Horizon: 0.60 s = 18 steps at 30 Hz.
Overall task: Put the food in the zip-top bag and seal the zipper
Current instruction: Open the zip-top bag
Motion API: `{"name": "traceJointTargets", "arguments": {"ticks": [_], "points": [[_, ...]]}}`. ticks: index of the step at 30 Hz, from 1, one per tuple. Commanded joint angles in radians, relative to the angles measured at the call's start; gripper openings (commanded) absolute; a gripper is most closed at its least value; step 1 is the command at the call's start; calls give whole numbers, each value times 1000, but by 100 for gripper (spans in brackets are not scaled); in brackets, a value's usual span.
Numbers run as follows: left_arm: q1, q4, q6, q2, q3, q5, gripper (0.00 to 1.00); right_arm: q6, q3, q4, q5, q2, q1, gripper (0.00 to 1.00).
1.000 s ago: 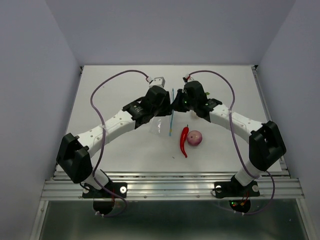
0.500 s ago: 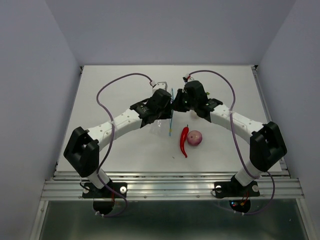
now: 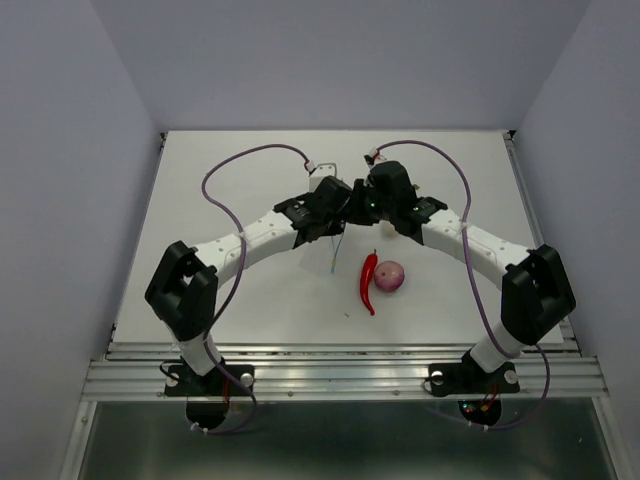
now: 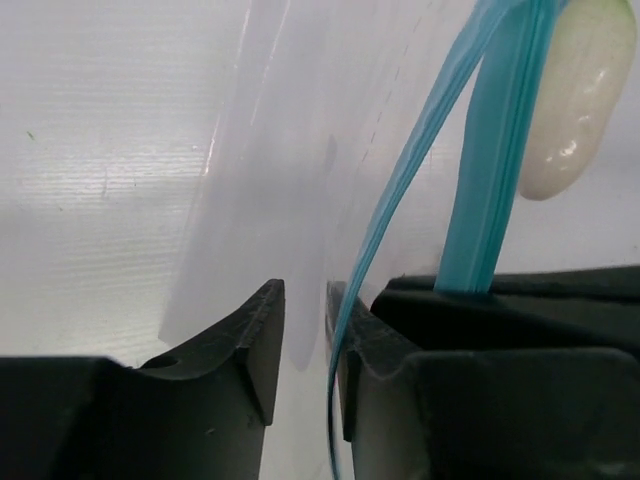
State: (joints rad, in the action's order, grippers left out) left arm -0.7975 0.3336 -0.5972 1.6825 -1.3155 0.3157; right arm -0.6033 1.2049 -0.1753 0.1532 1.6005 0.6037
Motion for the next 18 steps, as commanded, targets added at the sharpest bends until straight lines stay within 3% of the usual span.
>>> {"name": "traceJointTargets", "arguments": {"ticks": [1, 4, 7, 11, 18], "points": [[-8, 53, -19, 40, -89, 104, 27, 26, 44, -10, 25, -37, 7, 1], [-6, 120, -36, 54, -143, 160, 8, 56, 50, -53, -18, -31, 7, 1], [3, 157, -38, 36, -151, 192, 0, 79, 56, -128, -150, -24, 7, 1], [29, 232, -58, 0, -145, 256, 0, 103, 71, -243, -406, -7, -14, 1], [121, 242, -44, -90, -45, 309, 0, 119, 47, -332, -586, -11, -128, 1]]}}
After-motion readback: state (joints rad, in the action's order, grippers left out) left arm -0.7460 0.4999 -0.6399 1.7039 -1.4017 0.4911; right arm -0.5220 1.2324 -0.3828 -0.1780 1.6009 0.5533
